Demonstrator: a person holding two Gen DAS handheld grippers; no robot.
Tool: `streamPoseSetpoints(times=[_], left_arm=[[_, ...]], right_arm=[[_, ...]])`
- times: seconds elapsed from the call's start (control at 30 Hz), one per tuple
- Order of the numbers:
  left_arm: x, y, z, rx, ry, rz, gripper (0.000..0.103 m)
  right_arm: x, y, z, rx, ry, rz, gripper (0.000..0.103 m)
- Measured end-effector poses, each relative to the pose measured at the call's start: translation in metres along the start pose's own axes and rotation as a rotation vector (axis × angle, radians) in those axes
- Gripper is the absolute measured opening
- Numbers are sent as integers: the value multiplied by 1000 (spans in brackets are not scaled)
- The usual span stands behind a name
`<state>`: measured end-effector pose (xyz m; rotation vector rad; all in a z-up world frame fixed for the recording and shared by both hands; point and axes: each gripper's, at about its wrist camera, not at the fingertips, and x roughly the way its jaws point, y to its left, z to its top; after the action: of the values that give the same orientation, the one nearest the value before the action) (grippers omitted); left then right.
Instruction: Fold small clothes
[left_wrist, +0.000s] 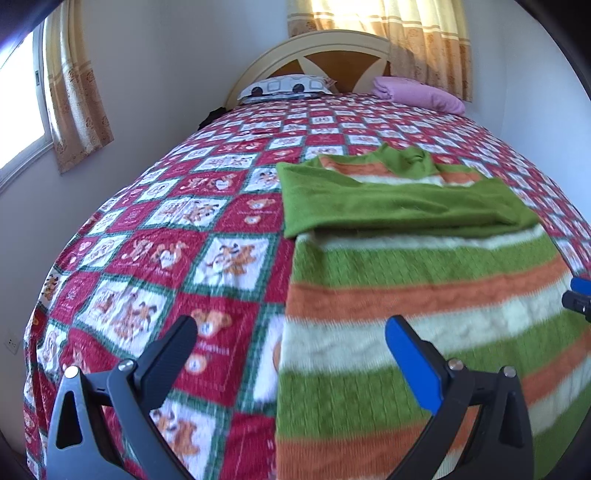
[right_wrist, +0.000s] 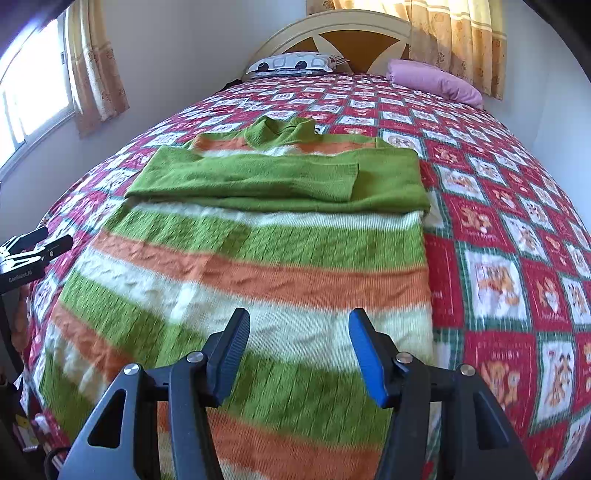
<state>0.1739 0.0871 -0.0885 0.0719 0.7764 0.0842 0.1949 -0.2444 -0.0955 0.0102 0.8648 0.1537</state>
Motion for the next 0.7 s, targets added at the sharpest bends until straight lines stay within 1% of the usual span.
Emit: streamPoseSetpoints(times=[0.23,0.4,0.6,0.7], left_arm=[[-22,-9,-18,51,-6,-15,103],[-29,-13,-28,78,-1,-22,103],[-32,-12,-47,62,51,-65,103],[-38,-4,-63,53,80,-91,103]], right_arm=[[-19,5,-25,-8,3,6,61],[-31,7,-43,-18,12,1,61],[-39,5,-62,-13,33,-8,61],[-44,2,-73,-10,47,-12,61]])
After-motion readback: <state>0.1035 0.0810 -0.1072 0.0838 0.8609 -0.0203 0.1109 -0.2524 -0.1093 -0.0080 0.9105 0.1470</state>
